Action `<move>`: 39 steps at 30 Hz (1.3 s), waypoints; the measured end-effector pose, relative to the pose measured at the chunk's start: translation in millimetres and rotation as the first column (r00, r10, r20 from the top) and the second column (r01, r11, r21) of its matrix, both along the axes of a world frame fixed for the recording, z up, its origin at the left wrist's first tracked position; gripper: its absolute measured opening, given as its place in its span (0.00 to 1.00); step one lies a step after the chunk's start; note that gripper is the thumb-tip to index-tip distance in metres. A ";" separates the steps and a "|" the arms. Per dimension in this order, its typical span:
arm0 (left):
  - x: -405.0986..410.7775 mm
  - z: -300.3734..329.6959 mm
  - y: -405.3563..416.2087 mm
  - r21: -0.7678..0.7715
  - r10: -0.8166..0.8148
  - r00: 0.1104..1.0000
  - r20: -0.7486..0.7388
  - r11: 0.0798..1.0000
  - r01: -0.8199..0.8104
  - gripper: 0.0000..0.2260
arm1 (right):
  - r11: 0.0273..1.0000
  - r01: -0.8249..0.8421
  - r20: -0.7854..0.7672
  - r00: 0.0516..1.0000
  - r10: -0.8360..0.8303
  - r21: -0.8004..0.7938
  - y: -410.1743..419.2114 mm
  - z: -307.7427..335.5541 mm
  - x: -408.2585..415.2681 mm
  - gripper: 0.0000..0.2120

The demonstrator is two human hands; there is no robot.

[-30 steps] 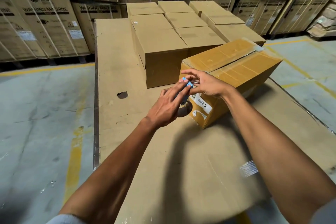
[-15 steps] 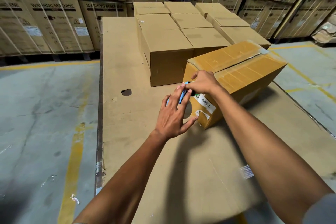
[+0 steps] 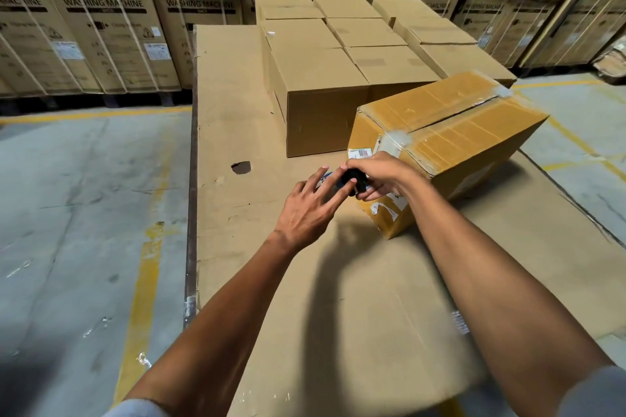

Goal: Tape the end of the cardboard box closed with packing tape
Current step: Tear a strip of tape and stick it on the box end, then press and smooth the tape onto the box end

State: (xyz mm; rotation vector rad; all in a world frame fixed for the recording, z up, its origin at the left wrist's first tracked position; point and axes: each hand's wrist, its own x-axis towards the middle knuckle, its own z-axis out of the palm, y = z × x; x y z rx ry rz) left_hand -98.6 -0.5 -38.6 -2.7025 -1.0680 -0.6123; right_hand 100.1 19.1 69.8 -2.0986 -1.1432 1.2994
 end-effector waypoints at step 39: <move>-39.1 -83.1 96.6 -0.364 -0.113 0.951 -0.289 0.932 0.000 0.15 | 0.766 -0.635 0.634 0.635 0.442 0.102 35.5 -213.6 -32.6 0.30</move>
